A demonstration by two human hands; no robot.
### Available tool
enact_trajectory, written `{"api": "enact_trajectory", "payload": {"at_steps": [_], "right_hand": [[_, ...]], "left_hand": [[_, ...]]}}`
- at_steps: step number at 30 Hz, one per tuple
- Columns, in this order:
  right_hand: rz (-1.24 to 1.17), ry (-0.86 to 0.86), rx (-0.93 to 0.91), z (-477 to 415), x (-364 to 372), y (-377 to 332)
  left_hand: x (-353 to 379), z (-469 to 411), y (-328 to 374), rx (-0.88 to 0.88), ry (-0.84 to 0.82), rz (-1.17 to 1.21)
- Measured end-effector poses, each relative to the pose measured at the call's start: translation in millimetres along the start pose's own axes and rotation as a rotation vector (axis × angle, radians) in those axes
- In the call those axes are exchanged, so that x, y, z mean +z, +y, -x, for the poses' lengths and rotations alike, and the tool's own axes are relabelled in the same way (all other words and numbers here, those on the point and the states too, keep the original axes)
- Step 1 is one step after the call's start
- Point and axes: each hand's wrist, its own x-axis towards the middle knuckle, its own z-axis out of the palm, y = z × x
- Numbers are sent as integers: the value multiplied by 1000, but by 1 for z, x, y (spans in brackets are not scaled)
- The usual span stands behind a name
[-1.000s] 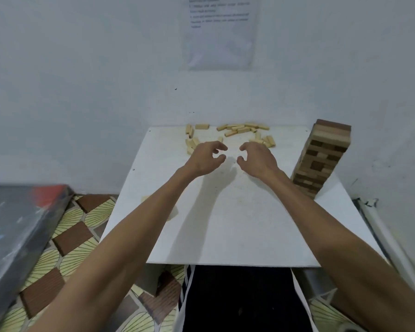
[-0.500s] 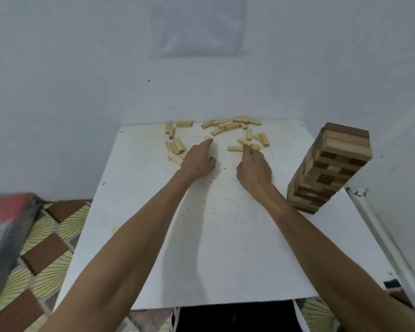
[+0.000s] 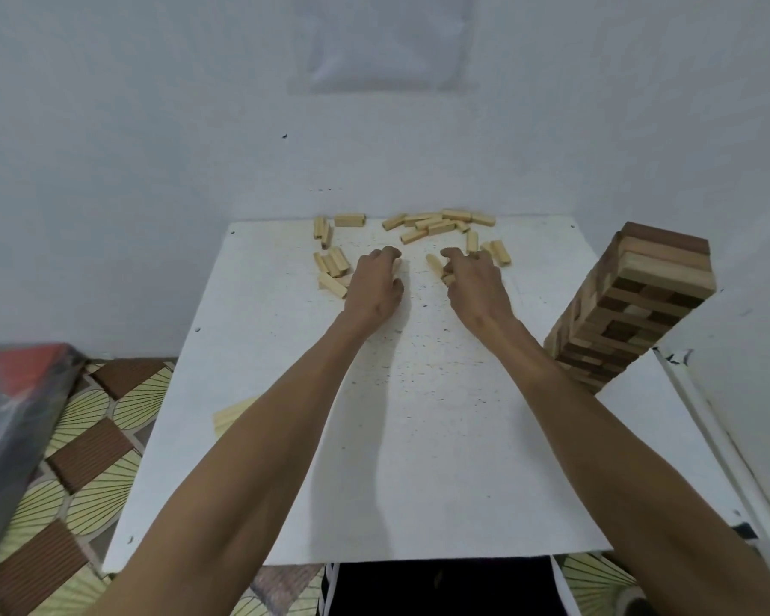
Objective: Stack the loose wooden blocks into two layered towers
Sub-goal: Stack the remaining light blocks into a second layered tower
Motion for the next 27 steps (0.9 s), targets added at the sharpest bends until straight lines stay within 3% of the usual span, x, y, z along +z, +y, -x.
{"api": "enact_trajectory", "payload": {"at_steps": [5, 11, 18, 23, 27], "right_hand": [[34, 58, 25, 0, 0, 3], [-106, 132, 94, -14, -6, -14], [-97, 93, 174, -27, 5, -29], [39, 118, 103, -28, 14, -29], [-32, 135, 95, -23, 13, -26]], "left_hand": [[2, 1, 0, -14, 10, 38], [4, 1, 3, -57, 54, 104], [4, -4, 4, -107, 64, 158], [5, -4, 4, -127, 85, 189], [3, -1, 5, -144, 91, 208]]}}
